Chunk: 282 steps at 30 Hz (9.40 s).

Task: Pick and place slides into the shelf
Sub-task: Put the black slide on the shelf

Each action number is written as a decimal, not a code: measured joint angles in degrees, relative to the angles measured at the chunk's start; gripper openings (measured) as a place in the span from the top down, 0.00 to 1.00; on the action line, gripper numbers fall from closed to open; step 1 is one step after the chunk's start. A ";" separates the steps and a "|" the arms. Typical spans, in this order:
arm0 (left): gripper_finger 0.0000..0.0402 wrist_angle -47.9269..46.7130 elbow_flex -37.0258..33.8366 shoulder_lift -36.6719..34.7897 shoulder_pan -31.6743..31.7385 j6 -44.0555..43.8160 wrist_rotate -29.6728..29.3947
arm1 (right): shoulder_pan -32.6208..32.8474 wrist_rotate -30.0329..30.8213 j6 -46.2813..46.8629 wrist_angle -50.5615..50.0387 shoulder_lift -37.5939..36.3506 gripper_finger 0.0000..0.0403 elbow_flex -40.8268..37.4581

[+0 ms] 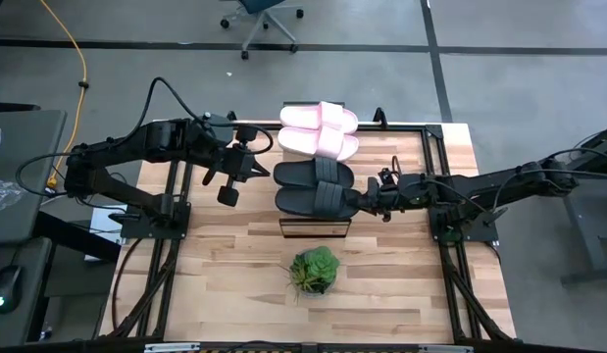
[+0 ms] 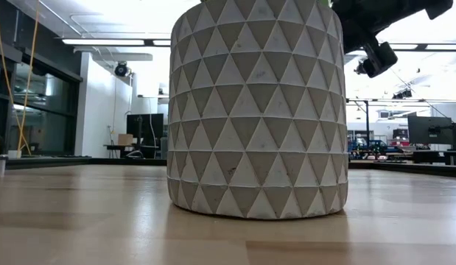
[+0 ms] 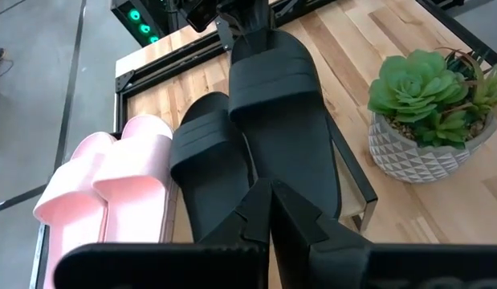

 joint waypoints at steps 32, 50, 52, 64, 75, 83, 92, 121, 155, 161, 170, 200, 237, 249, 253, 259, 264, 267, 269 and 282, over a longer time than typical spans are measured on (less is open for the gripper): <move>1.00 -1.45 0.00 0.01 0.00 0.88 0.00 | -0.04 4.95 -5.37 6.00 6.08 0.98 0.09; 1.00 -1.39 -0.02 0.02 -0.01 1.37 0.00 | -0.09 3.44 -6.15 2.36 5.81 0.98 0.17; 1.00 -1.27 -0.02 0.02 -0.01 1.36 0.00 | -0.09 3.45 -6.55 2.20 5.81 0.98 0.17; 1.00 -1.18 -0.02 0.02 0.00 1.31 0.01 | -0.07 5.43 -9.42 2.62 5.81 0.98 0.17; 1.00 -1.09 -0.02 0.02 -0.01 1.27 0.00 | -0.09 7.39 -10.21 2.73 5.84 0.98 0.09; 1.00 -1.09 -0.02 0.02 -0.01 1.22 0.00 | -0.09 7.19 -10.18 2.32 5.86 0.98 0.07; 1.00 -1.09 -0.02 0.02 0.00 1.11 0.00 | -0.17 5.81 -9.43 2.39 5.86 0.79 0.07; 1.00 -1.38 -0.02 0.02 -0.01 0.42 0.00 | -0.13 7.90 -8.52 -10.00 -2.11 0.74 0.07; 1.00 -1.60 -0.02 0.02 0.01 -0.07 -0.37 | -0.09 16.91 -15.67 -28.58 -2.51 0.55 9.49; 1.00 -1.36 -0.02 1.11 0.12 -0.68 -1.15 | -0.13 22.82 -24.80 -28.79 -2.65 0.55 13.49; 1.00 2.78 -0.02 10.50 0.09 -2.35 0.58 | -2.33 19.55 -33.36 -27.49 1.54 0.76 16.02; 1.00 12.96 -0.04 19.34 0.14 -15.66 -1.82 | -13.56 -2.57 -47.56 -23.62 6.17 1.00 15.90; 1.00 10.57 -0.02 19.26 0.14 -13.55 -2.10 | -12.83 -5.13 -45.57 -23.39 8.46 1.00 15.87; 1.00 10.53 -0.02 19.26 0.14 -13.57 -2.10 | -12.85 -7.19 -45.71 -26.80 8.11 1.00 15.89; 1.00 10.54 -0.02 19.23 0.14 -13.57 -2.10 | -12.85 -6.31 -46.54 -21.85 7.69 1.00 15.89; 1.00 10.54 -0.02 19.23 0.16 -13.57 -2.10 | -12.66 -8.80 -46.68 -22.29 7.76 1.00 15.89; 1.00 10.54 -0.02 19.23 0.16 -13.60 -2.10 | -12.41 -9.75 -47.12 -22.71 7.76 1.00 15.89; 1.00 10.54 -0.02 19.23 0.14 -13.62 -1.95 | -12.44 -9.93 -47.15 -24.14 7.84 1.00 15.89; 1.00 10.54 -0.02 19.23 0.14 -13.71 -1.21 | -12.44 -10.45 -47.45 -24.91 8.25 1.00 15.89; 1.00 12.76 -4.30 19.26 0.14 -16.57 5.15 | -12.44 -11.39 -48.63 -21.89 9.38 1.00 15.91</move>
